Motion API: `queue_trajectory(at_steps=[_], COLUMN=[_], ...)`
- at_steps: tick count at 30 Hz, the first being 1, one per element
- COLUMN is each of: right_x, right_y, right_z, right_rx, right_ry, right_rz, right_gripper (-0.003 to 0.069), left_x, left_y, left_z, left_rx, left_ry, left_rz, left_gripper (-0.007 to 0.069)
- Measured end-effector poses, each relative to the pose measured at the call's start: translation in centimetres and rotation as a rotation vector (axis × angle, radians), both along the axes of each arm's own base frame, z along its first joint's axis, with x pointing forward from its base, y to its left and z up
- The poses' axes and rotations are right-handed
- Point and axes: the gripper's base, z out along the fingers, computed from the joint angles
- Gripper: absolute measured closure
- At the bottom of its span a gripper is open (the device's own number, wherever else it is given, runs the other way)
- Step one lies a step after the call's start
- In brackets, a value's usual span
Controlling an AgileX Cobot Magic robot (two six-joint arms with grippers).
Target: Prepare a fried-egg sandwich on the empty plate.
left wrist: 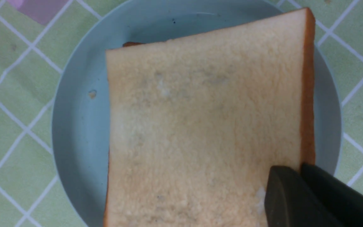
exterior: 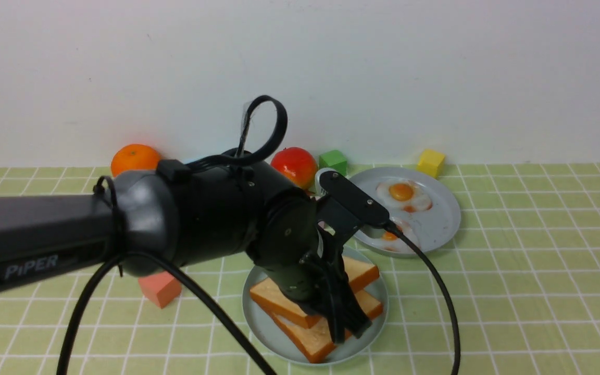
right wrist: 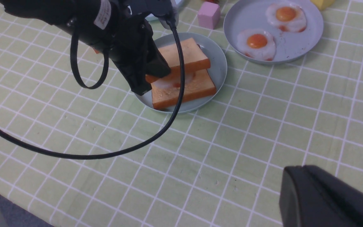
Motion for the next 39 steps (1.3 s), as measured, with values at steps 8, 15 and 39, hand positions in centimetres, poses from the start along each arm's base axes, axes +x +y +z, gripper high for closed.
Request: queue_trajectory(at_steps=[8,15,39], right_x=[0.0,0.0,-0.8], right_y=[0.0,0.0,-0.7], right_z=[0.0,0.0,0.0], right_rx=[0.002,0.002,0.038], right_ry=[0.002,0.002,0.007], right_rz=[0.002,0.002,-0.071], right_gripper=[0.0645,0.0641,0.0637], left_x=[-0.1,-0.5,-17.0], left_y=[0.0,0.0,15.4], left_z=[-0.1,-0.2,17.8], left_rx=[-0.008,-0.012,-0.637], left_ry=[0.015,0.071,-0.392], left_rz=[0.008,0.029,0.036], left_gripper=[0.0532,0.0361,0.0638])
